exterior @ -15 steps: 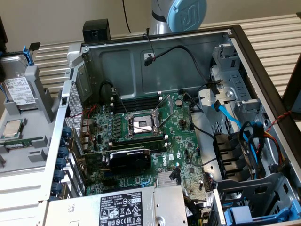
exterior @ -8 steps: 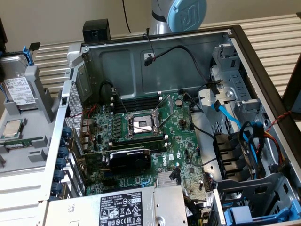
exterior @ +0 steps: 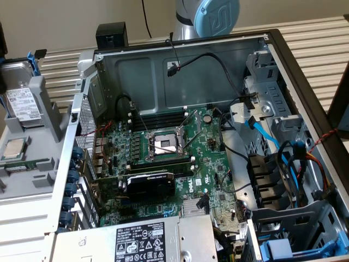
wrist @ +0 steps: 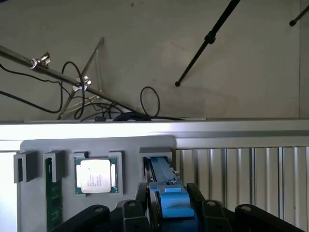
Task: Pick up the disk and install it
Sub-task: 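Pick up the disk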
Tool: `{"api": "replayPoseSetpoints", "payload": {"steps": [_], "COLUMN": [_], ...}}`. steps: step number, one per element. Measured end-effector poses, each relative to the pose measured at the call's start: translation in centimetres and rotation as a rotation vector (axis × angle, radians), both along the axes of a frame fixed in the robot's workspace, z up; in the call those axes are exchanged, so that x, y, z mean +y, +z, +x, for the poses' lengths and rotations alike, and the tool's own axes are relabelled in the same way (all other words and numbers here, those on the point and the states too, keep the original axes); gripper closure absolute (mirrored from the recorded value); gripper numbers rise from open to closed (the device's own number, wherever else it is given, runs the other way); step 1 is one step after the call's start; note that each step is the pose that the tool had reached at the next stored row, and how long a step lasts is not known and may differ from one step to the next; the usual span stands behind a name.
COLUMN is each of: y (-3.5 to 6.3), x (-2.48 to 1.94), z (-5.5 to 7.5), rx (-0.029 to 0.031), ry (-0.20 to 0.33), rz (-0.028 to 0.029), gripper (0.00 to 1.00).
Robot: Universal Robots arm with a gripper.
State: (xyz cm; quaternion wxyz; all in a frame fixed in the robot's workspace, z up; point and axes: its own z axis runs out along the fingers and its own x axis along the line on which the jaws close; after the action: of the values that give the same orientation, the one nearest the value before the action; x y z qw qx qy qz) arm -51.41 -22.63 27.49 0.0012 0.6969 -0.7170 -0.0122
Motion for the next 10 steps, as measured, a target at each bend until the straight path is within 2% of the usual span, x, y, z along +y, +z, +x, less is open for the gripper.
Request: {"api": "replayPoseSetpoints", "payload": {"steps": [10], "y": [0.01], "x": [-0.28], "z": [-0.03], "rx": [0.0004], "ry": [0.000], "rz": [0.0000], "gripper": [0.62]}}
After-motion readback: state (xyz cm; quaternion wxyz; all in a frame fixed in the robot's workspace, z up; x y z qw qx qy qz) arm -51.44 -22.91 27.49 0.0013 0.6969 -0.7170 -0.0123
